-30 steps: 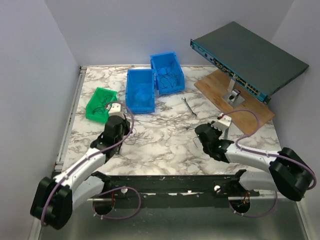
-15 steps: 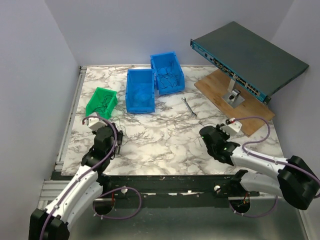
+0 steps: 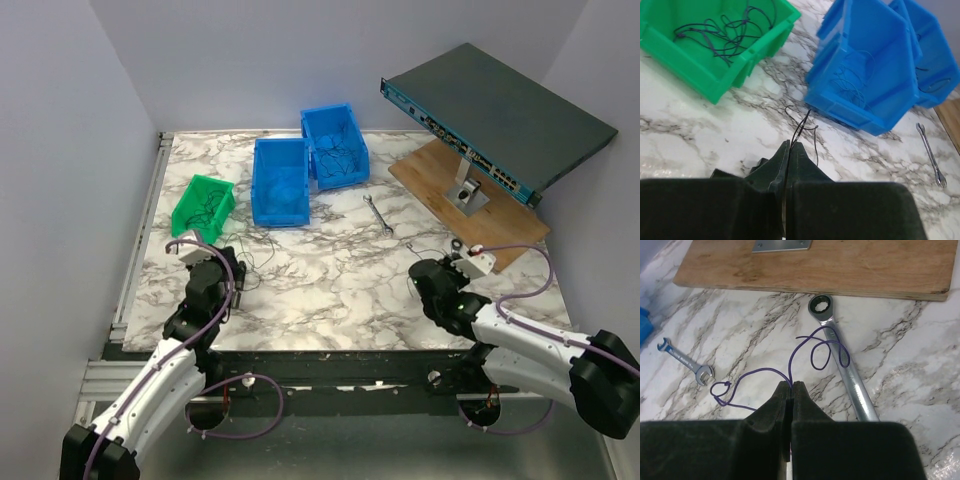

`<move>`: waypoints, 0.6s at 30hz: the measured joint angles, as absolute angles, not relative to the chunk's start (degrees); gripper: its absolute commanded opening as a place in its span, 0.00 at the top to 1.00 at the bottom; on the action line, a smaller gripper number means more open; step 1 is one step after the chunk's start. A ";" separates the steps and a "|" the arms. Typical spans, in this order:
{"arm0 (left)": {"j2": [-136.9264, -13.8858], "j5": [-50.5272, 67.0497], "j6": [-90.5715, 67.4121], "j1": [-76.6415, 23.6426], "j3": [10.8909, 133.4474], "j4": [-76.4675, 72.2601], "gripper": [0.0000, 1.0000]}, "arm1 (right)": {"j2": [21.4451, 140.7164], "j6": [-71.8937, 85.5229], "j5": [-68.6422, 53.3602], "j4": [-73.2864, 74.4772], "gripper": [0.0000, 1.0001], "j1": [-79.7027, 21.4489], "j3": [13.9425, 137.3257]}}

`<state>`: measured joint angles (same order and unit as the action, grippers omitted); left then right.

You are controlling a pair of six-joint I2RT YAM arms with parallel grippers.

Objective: Untangle the cables

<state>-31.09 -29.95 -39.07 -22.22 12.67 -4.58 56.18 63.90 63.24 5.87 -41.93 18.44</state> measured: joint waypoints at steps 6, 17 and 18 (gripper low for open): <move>-32.91 -17.02 -32.49 -22.24 12.67 -10.70 1.00 | 56.51 50.46 55.96 -3.33 0.99 -41.93 18.11; -34.41 -11.00 -30.09 -22.24 12.69 -12.23 1.00 | 55.07 30.20 26.92 -25.98 0.99 -41.78 13.06; -34.52 -10.52 -29.93 -22.24 12.69 -12.38 1.00 | 55.05 29.34 24.14 -27.64 0.99 -41.78 12.56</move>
<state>-34.52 -10.52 -29.93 -22.24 12.69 -12.38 55.05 29.34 24.14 -27.64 -41.78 12.56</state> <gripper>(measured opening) 0.012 0.032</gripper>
